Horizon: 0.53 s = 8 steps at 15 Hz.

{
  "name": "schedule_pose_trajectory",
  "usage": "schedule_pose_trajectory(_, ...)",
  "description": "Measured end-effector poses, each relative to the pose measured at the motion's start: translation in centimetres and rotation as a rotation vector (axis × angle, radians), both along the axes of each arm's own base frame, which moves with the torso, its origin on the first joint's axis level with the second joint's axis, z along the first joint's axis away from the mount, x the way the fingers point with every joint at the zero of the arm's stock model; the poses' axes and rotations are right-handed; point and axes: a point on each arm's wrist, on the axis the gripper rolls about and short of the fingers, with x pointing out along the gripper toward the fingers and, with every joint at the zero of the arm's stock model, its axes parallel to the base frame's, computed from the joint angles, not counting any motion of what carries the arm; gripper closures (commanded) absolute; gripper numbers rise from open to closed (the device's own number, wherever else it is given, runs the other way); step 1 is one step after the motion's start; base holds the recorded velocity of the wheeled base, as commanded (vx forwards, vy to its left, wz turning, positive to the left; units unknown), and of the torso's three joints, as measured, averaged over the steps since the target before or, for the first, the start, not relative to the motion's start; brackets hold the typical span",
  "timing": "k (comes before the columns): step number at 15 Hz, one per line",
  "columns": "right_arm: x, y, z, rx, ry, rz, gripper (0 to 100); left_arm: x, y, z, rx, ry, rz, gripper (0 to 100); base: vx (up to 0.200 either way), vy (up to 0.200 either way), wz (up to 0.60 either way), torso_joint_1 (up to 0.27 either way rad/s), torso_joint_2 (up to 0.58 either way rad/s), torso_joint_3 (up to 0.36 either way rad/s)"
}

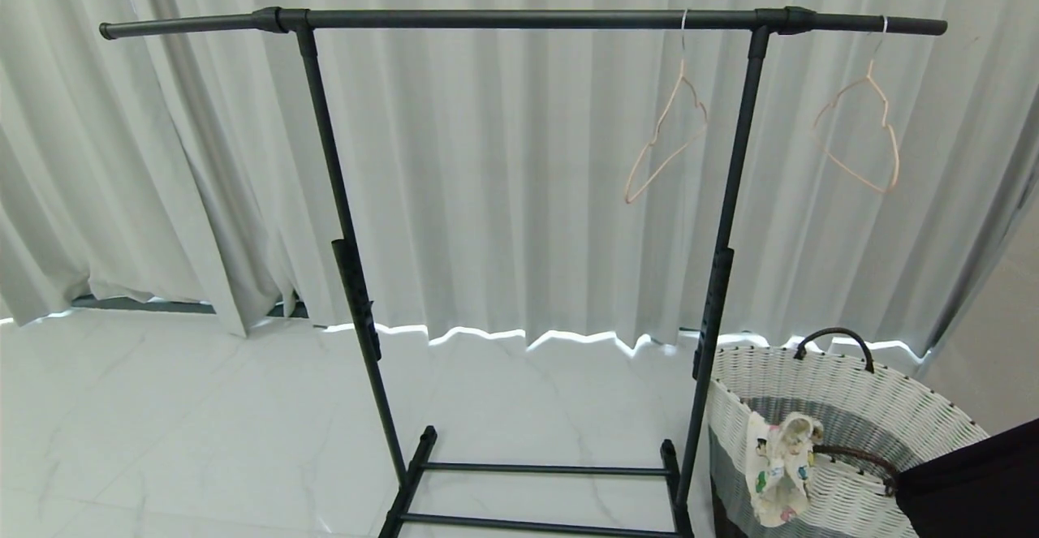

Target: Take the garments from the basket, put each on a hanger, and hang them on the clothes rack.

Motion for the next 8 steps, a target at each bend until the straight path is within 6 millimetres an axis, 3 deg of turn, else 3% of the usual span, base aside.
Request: schedule_pose_trajectory(8, -0.38, -0.03, -0.64, -0.001, 0.005, -0.001, 100, 0.00, 0.00, -0.01, -0.001, 0.001, 0.001, 0, 0.000, 0.000, 0.00, 0.000, 0.00, 0.000)
